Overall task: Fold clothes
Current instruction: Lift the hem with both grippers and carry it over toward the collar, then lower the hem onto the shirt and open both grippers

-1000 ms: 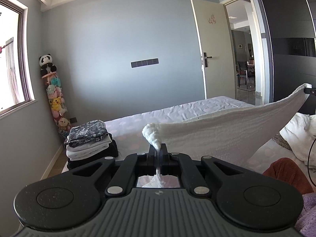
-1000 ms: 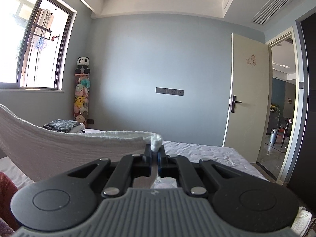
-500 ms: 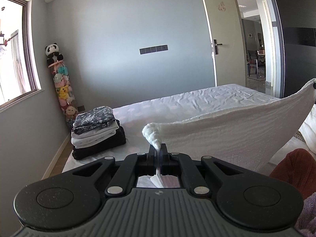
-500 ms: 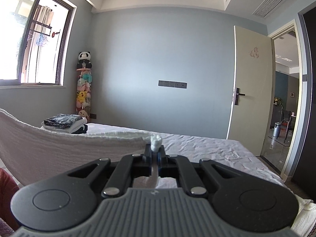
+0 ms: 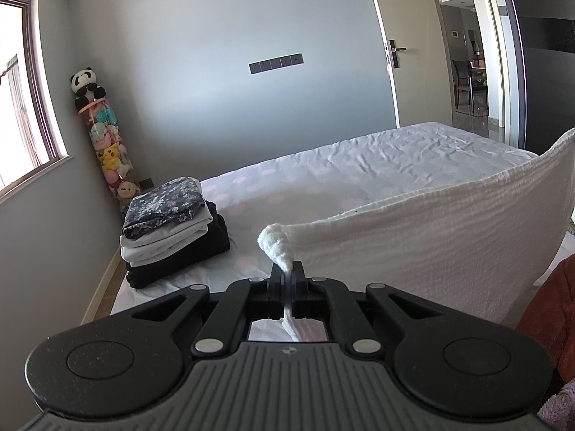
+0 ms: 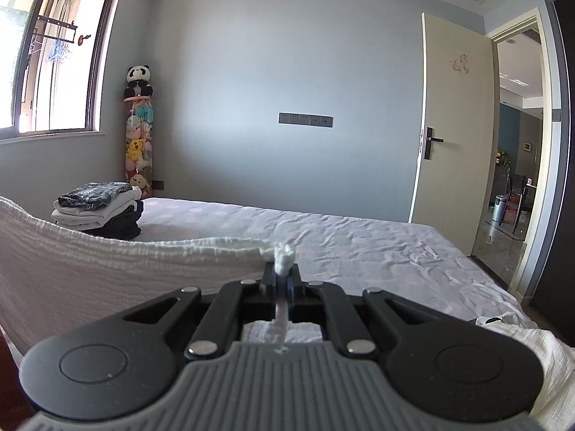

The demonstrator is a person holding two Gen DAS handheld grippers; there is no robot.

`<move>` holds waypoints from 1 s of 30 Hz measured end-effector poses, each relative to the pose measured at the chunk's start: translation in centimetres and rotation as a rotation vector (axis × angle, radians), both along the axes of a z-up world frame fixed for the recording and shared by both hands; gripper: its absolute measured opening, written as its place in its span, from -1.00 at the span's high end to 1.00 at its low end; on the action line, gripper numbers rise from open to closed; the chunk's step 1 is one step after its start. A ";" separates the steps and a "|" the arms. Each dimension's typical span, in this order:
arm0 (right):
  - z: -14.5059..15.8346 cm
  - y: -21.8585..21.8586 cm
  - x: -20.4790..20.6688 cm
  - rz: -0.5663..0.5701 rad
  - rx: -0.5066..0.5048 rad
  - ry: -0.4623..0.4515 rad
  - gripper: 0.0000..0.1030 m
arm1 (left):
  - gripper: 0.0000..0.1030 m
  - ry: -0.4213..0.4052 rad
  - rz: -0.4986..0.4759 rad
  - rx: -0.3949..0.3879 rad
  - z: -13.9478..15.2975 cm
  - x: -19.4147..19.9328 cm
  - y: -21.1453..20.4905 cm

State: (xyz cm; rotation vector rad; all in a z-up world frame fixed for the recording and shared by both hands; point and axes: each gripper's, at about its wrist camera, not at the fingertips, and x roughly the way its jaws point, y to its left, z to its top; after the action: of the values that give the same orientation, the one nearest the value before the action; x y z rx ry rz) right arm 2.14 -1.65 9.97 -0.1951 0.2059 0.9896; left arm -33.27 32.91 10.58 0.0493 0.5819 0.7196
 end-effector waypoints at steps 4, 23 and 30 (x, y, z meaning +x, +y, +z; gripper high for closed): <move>-1.1 1.9 1.0 -0.002 -0.026 0.017 0.88 | 0.93 0.024 0.008 -0.027 -1.1 0.8 1.4; -8.8 15.4 9.5 0.004 -0.219 0.113 0.88 | 0.93 0.219 0.077 -0.182 -10.7 9.9 12.6; -12.7 23.6 14.6 0.000 -0.296 0.121 0.88 | 0.93 0.225 0.121 -0.229 -15.8 14.1 18.8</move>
State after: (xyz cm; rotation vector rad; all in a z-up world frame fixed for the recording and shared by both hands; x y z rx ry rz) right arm 16.77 21.98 -2.70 -0.4057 0.4643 0.9686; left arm -19.22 51.74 -5.23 -0.1202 0.8860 0.7657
